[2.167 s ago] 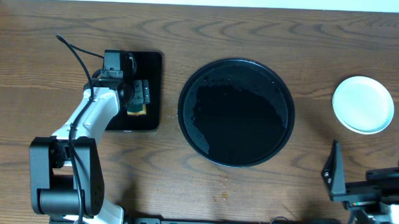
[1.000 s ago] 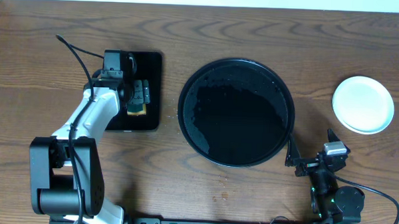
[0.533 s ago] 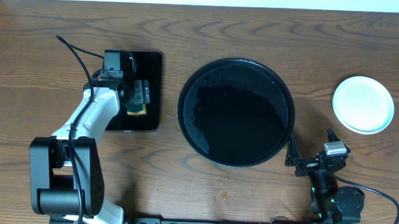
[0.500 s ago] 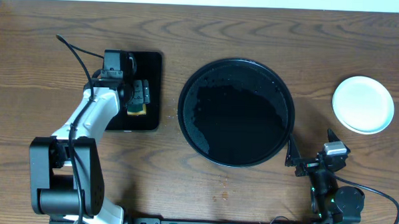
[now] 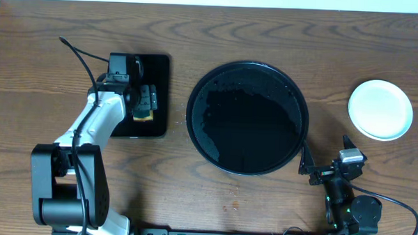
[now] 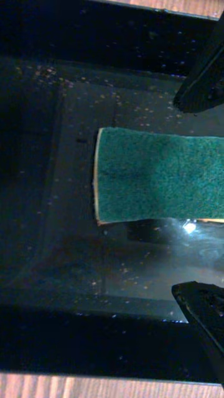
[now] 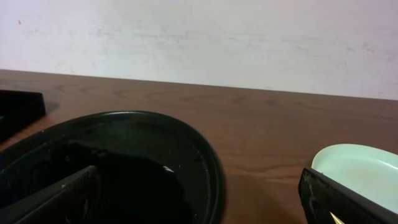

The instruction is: Clean dirty plates on tray and stack at the side

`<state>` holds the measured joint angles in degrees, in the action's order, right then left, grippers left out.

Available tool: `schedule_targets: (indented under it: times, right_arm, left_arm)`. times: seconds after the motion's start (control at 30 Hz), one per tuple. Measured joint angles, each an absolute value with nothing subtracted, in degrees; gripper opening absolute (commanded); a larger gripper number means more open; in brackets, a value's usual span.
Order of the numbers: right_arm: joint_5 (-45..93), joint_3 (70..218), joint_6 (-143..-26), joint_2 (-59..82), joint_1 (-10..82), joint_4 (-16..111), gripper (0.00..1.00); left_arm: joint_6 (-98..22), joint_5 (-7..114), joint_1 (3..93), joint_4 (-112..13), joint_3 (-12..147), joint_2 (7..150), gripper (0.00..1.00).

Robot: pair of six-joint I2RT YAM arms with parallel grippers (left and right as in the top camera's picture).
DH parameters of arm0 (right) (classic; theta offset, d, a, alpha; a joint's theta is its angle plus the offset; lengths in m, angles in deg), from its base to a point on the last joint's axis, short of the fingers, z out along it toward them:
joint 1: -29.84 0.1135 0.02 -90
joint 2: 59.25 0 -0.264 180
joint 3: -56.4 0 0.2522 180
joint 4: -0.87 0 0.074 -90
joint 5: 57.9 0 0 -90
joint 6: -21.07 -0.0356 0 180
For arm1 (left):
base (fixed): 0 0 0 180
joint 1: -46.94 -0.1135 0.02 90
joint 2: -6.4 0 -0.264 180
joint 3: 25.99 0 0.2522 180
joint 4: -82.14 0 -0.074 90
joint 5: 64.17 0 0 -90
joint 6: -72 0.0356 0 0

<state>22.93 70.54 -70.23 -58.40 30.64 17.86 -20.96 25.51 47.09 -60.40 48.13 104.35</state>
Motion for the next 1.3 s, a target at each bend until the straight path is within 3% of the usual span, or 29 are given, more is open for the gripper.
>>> schedule_targets:
  times: [0.17,0.6,0.8,1.0,1.13,1.3]
  right_arm:
    - [22.93,70.54,-70.23,-58.38,30.64,17.86,0.99]
    - [22.97,70.54,-70.23,-58.38,30.64,17.86,0.99]
    - [22.97,70.54,-70.23,-58.38,30.64,17.88,0.99]
    - [22.95,70.54,-70.23,-58.38,30.64,17.88,0.99]
    - [22.97,70.54,-70.23,-58.38,30.64,17.88,0.99]
    - [22.97,70.54,-70.23,-58.4,30.64,17.92,0.99]
  left_arm:
    - [-20.96,25.49,47.17,-59.96,46.87,94.75,0.87]
    - [-20.94,25.47,47.17,-60.79,44.66,46.93,0.87]
    - [-20.94,25.44,47.17,-60.33,29.62,24.96,0.87]
    - [-20.77,23.87,47.04,-57.97,14.17,13.97,0.87]
    - [-20.72,24.02,47.04,-65.03,7.83,10.25,0.87]
    - [-20.75,27.85,47.04,-88.64,2.23,7.33,0.87]
